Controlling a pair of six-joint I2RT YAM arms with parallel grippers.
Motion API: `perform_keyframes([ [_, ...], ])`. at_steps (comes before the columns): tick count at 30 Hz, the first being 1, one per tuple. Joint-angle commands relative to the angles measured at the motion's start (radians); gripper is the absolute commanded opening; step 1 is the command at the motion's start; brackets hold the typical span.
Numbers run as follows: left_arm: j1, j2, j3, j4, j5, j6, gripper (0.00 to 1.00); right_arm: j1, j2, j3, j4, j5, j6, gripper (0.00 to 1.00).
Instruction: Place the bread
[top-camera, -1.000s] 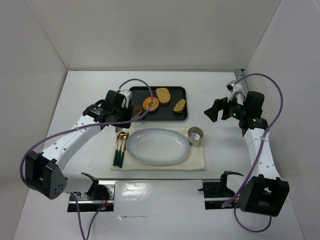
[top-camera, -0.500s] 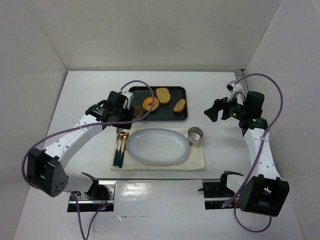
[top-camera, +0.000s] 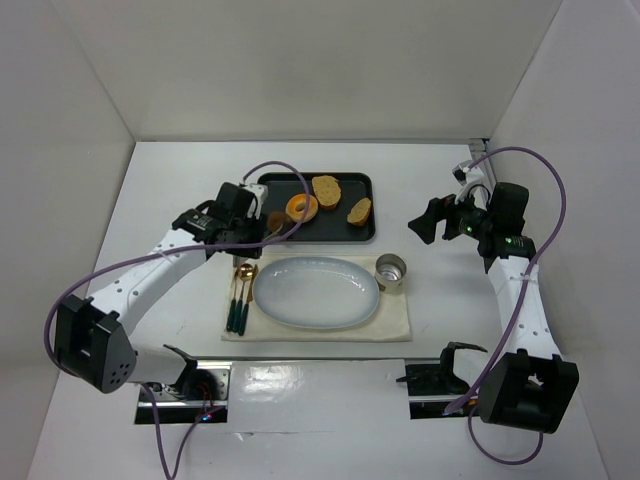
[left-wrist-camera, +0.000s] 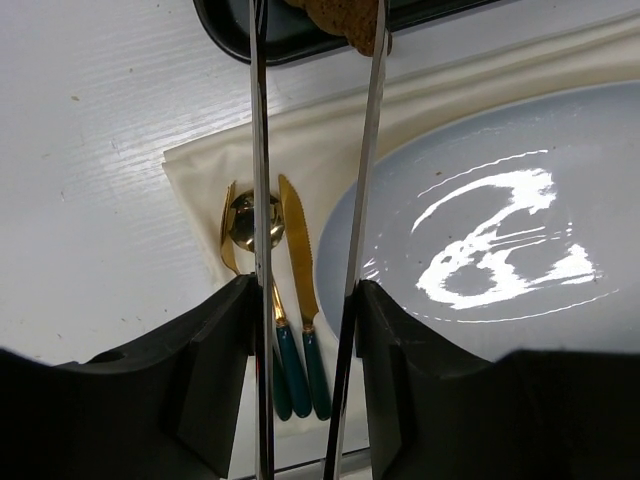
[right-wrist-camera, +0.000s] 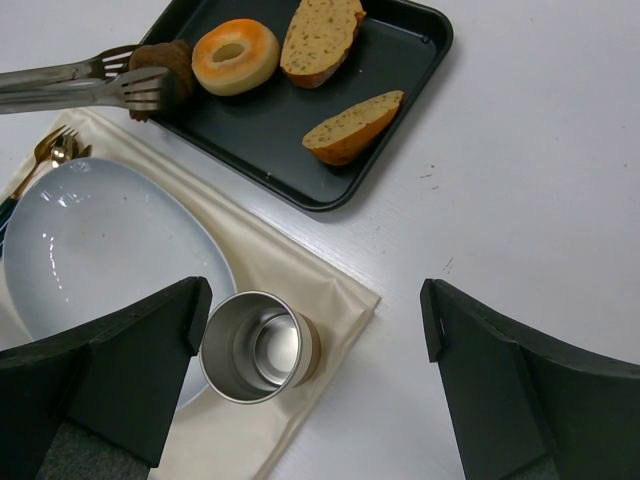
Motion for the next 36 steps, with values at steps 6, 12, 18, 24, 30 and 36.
perform_keyframes([
  [6,-0.052,-0.121,0.119,-0.060,-0.012,-0.014,0.21,0.006,0.000,0.042,-0.003,-0.004,-0.010,0.99],
  [12,-0.119,-0.219,0.104,-0.138,0.065,-0.057,0.21,0.006,0.000,0.042,-0.003,-0.004,-0.010,0.99],
  [18,-0.201,-0.319,0.026,-0.214,0.169,-0.066,0.21,0.006,0.000,0.042,-0.003,-0.004,-0.010,0.99],
  [24,-0.239,-0.362,-0.071,-0.235,0.258,-0.057,0.23,0.006,0.000,0.042,-0.003,0.006,-0.010,0.99],
  [30,-0.239,-0.362,-0.083,-0.244,0.278,-0.047,0.28,0.006,0.009,0.042,-0.003,0.006,-0.010,0.99],
  [36,-0.239,-0.350,-0.083,-0.256,0.278,-0.057,0.61,0.006,0.009,0.042,-0.003,0.006,-0.010,0.99],
])
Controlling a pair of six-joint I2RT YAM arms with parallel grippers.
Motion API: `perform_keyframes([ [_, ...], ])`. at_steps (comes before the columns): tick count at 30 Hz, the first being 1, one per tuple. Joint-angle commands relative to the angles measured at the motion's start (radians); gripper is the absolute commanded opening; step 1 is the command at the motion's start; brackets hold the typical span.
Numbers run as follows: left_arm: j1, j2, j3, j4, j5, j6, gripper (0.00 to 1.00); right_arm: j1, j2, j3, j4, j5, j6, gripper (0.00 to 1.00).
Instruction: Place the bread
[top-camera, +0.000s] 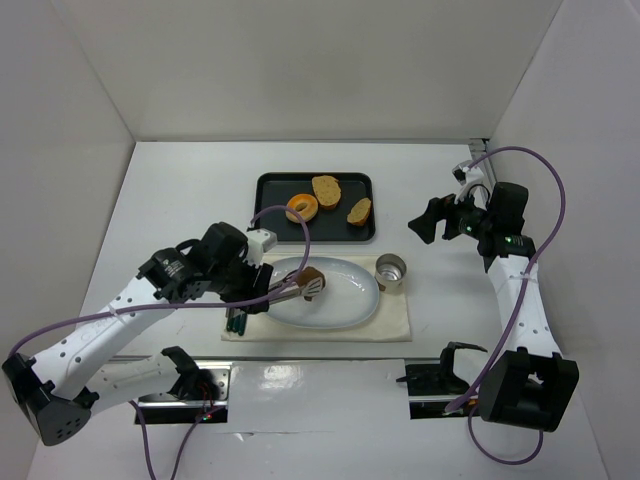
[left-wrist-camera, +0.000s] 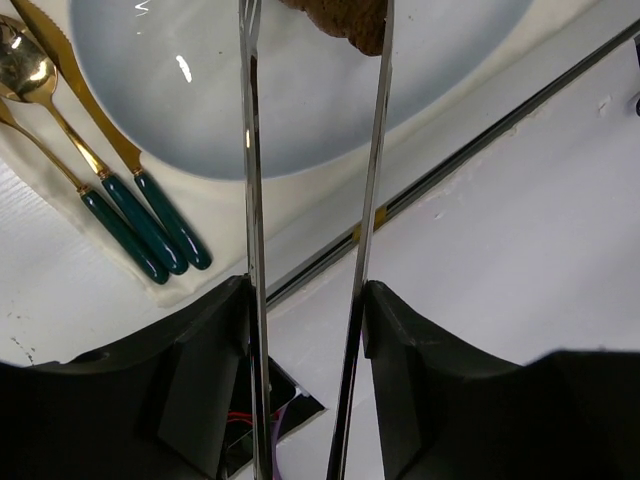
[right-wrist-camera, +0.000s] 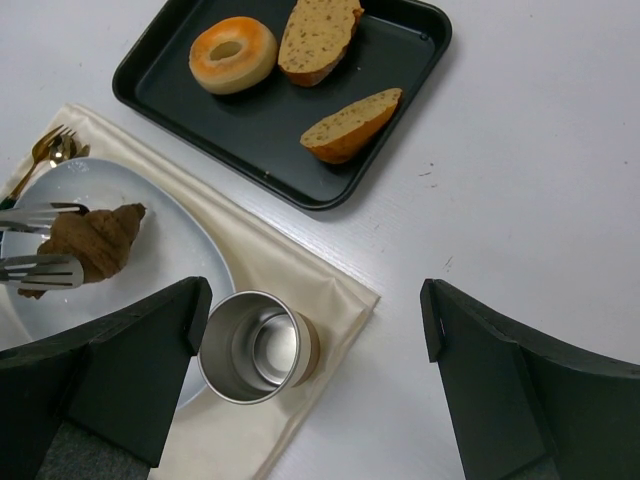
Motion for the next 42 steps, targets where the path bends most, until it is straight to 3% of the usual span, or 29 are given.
perform_keyframes([
  [1,-0.002,-0.004,0.010,0.014,0.027,-0.003,0.62,0.006,0.001,0.041,-0.003,0.002,-0.010,0.99],
  [12,-0.011,-0.006,0.038,-0.007,-0.003,-0.012,0.64,0.006,0.001,0.041,-0.003,0.011,-0.010,0.99],
  [20,-0.011,-0.067,0.267,-0.130,-0.216,-0.053,0.61,0.006,0.001,0.041,-0.003,0.011,-0.010,0.99],
  [26,-0.002,-0.058,0.349,-0.142,-0.391,-0.064,0.61,0.006,0.001,0.041,-0.003,0.002,-0.010,0.99],
  [29,0.065,-0.024,0.319,-0.063,-0.456,-0.037,0.61,0.006,0.001,0.041,-0.003,-0.007,-0.010,0.99],
  [32,0.223,0.016,0.247,0.075,-0.477,0.015,0.61,0.006,0.001,0.041,-0.012,-0.016,-0.010,0.99],
  [37,0.624,0.126,0.109,0.304,-0.278,0.039,0.61,0.006,0.001,0.041,-0.012,-0.025,-0.010,0.99],
  [39,0.694,0.180,0.079,0.353,-0.233,0.039,0.60,0.006,0.001,0.041,-0.012,-0.035,-0.010,0.99],
  [42,0.720,0.287,0.058,0.424,-0.316,0.029,0.60,0.006,0.001,0.041,-0.021,-0.044,-0.010,0.99],
])
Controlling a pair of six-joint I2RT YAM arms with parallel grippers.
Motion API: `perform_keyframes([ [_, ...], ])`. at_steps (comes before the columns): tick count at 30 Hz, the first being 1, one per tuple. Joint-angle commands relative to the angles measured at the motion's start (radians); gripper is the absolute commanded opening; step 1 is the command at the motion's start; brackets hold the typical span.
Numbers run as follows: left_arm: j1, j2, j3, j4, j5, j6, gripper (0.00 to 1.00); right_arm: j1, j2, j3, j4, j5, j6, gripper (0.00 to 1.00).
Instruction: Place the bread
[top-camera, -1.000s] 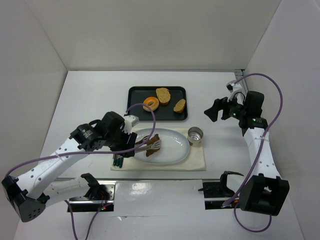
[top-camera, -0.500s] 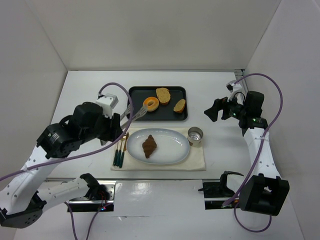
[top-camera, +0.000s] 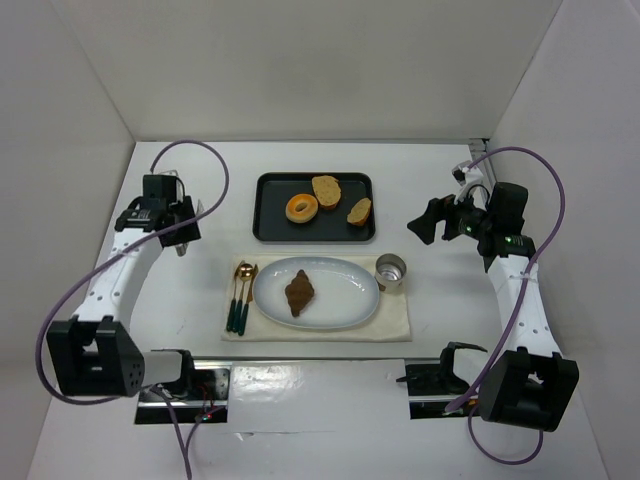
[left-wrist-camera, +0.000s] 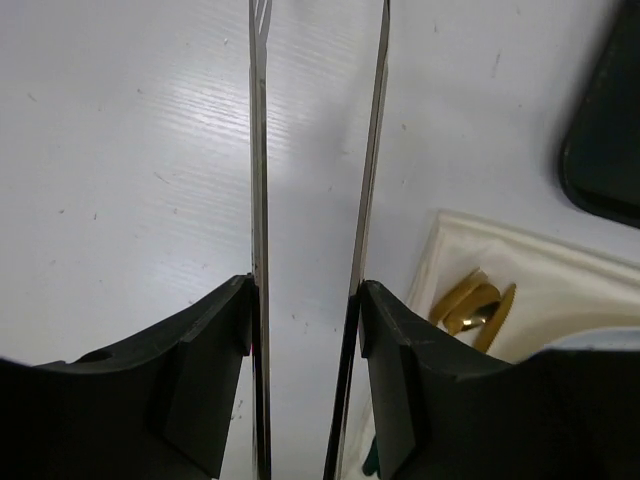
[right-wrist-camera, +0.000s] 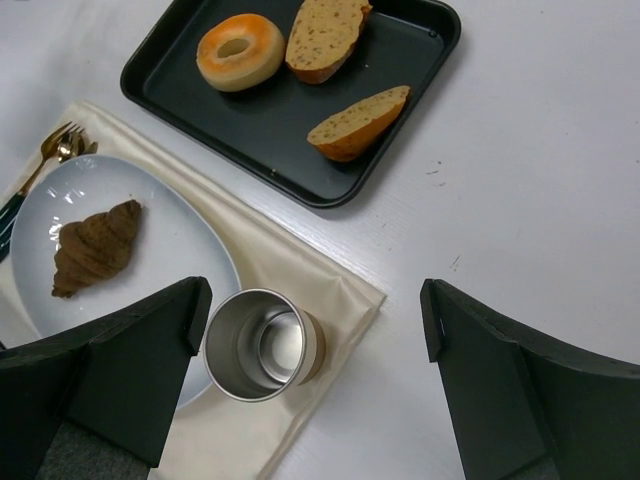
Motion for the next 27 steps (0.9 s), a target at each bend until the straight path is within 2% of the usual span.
perform_keyframes([
  [1,0.021,0.057,-0.013,0.177,-0.024,0.010,0.60,0.006,0.000,0.041,-0.013,-0.031,-0.010,0.99],
  [9,0.049,0.267,0.019,0.206,-0.085,0.028,0.62,0.006,-0.009,0.041,-0.013,-0.031,-0.019,0.99],
  [14,0.079,0.448,0.071,0.128,-0.042,0.028,0.66,0.006,-0.009,0.041,-0.013,-0.031,-0.019,0.99],
  [16,0.079,0.470,0.071,0.128,-0.031,0.028,0.68,0.006,-0.009,0.041,-0.013,-0.031,-0.019,0.99],
  [24,0.099,0.536,0.073,0.102,0.013,0.038,0.82,0.006,-0.009,0.041,-0.013,-0.022,-0.019,0.99],
  [27,0.099,0.470,0.060,0.123,0.004,0.019,1.00,0.006,-0.009,0.041,-0.013,-0.022,-0.019,0.99],
])
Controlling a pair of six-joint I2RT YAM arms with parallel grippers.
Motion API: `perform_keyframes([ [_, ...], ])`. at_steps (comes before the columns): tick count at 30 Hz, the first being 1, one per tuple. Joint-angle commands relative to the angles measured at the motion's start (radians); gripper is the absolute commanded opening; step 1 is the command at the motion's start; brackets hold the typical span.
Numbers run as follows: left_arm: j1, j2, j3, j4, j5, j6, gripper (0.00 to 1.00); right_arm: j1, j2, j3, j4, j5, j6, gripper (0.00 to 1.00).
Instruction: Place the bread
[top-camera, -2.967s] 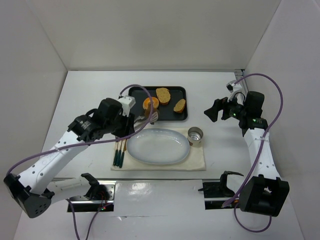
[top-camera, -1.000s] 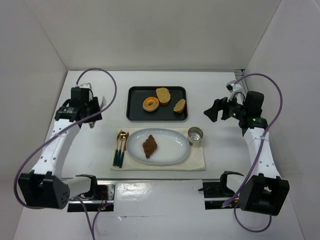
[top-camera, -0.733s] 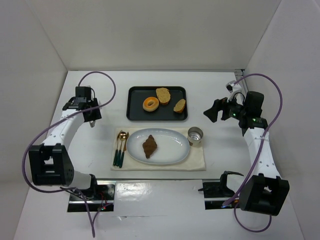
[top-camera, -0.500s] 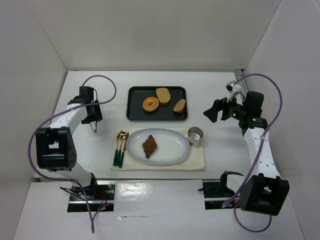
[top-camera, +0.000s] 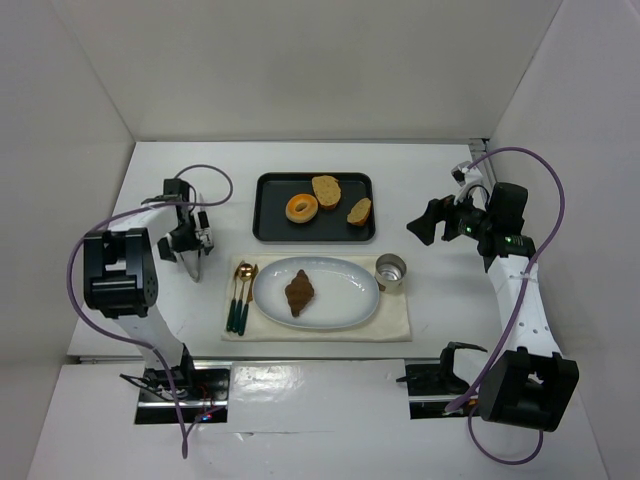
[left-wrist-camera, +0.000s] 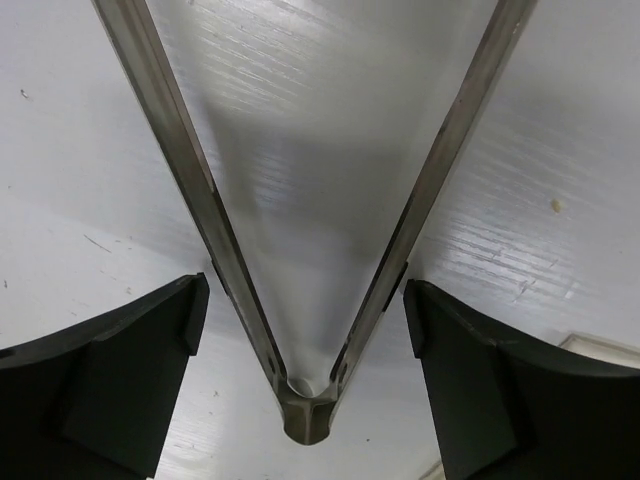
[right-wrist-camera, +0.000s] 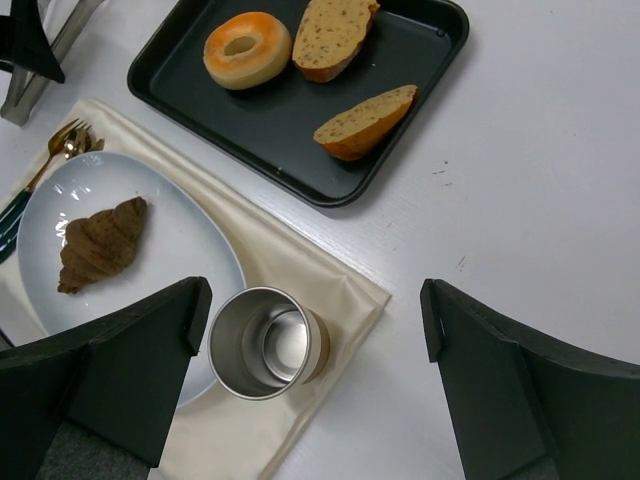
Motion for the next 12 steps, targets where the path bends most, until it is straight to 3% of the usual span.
perform_keyframes([
  [1,0.008,-0.057,0.004,0.003,0.018,0.002,1.00,0.006,-0.009,0.041,-0.006,-0.007,-0.015,0.99],
  [8,-0.086,-0.410,-0.079,0.072,0.081,-0.040,1.00,0.006,-0.023,0.041,0.044,0.040,0.121,0.99],
  [12,-0.198,-0.578,-0.125,0.073,0.105,-0.017,1.00,0.006,-0.045,0.048,0.080,0.095,0.204,0.99],
])
